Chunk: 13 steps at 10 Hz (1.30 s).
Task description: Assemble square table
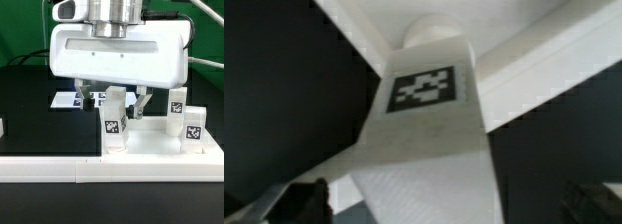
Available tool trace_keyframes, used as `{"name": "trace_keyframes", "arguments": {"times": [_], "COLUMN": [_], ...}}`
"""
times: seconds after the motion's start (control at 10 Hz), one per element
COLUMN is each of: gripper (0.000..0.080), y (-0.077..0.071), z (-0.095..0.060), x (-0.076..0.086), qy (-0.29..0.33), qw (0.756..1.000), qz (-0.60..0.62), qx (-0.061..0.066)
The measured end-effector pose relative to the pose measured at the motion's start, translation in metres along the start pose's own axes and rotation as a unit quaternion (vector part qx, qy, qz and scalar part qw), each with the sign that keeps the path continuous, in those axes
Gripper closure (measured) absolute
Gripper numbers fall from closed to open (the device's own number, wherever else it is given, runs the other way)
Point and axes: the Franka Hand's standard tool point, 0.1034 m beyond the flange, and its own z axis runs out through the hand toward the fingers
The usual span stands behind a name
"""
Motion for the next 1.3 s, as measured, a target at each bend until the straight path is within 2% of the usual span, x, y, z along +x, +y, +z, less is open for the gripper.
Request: {"name": "trace_keyframes", "arguments": {"times": [0.1,0.2,0.3,0.5,0.7,1.0,1.2,1.3], "gripper": [0.0151,0.0151,0.0151,0.0151,0.0151,0.0165,0.0511,0.0521], "y": [0.001,0.004,0.006,-0.003,-0.010,-0.009,-0.006,-0.002], "z": [0.000,0.003,0.010,0.022,0.019,0.020,0.021,0.022], "x": [0.000,0.000,-0.005,-0.018,-0.016,-0.017,-0.016,-0.016], "qy": [-0.001,-0.006,-0.014,-0.024,-0.025,-0.026,-0.028,-0.029], "qw": [1.000,0.999,0.997,0.996,0.996,0.997,0.999,0.998], "qz": [-0.017,-0.051,-0.074,-0.085,-0.086,-0.067,0.017,0.057], "qx": [0.002,0.009,0.013,0.017,0.021,0.020,0.015,0.011]}}
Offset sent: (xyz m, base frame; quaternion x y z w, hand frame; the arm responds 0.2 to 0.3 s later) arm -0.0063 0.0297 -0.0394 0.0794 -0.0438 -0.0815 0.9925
